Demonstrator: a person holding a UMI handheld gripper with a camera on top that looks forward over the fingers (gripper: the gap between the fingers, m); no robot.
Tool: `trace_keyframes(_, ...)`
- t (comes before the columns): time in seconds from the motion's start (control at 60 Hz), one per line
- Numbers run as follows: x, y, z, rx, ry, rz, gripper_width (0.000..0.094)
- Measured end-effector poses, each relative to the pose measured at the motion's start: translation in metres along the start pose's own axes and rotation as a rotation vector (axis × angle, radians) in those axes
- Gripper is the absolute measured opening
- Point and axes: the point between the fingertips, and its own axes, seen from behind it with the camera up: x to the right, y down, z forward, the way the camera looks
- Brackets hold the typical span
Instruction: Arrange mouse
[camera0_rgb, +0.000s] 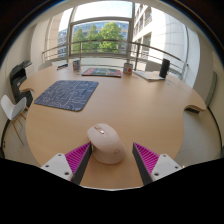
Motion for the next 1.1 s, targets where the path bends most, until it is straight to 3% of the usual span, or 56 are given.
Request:
trace_keyframes(0.133,0.004,-0.017,0.019,0.012,0.004,-0.008,0.0808)
trace_keyframes(0.283,0.002,-0.03,0.039,0.031,-0.011,0.023,0.0577)
trace_keyframes(0.417,0.003,-0.035,0.043,0.042,0.002,0.027,0.05)
trace_keyframes(0.583,0.012,-0.047,0.039,0.024,0.088,0.073,0.0439)
trace_keyframes(0.683,0.028,-0.094,0.023,0.087,0.175,0.124,0.0429)
trace_keyframes(0.783,0.033,-0.18,-0.001,0.203,0.238,0.194,0.0428)
trace_keyframes(0.95,-0.027,-0.311,-0.009,0.391,0.216,0.195,0.0427)
trace_keyframes(1.033,-0.092,-0.328,0.02,0.396,0.169,0.173,0.0428)
trace_keyframes(1.1,-0.129,-0.324,0.058,0.335,0.12,0.158,0.0426)
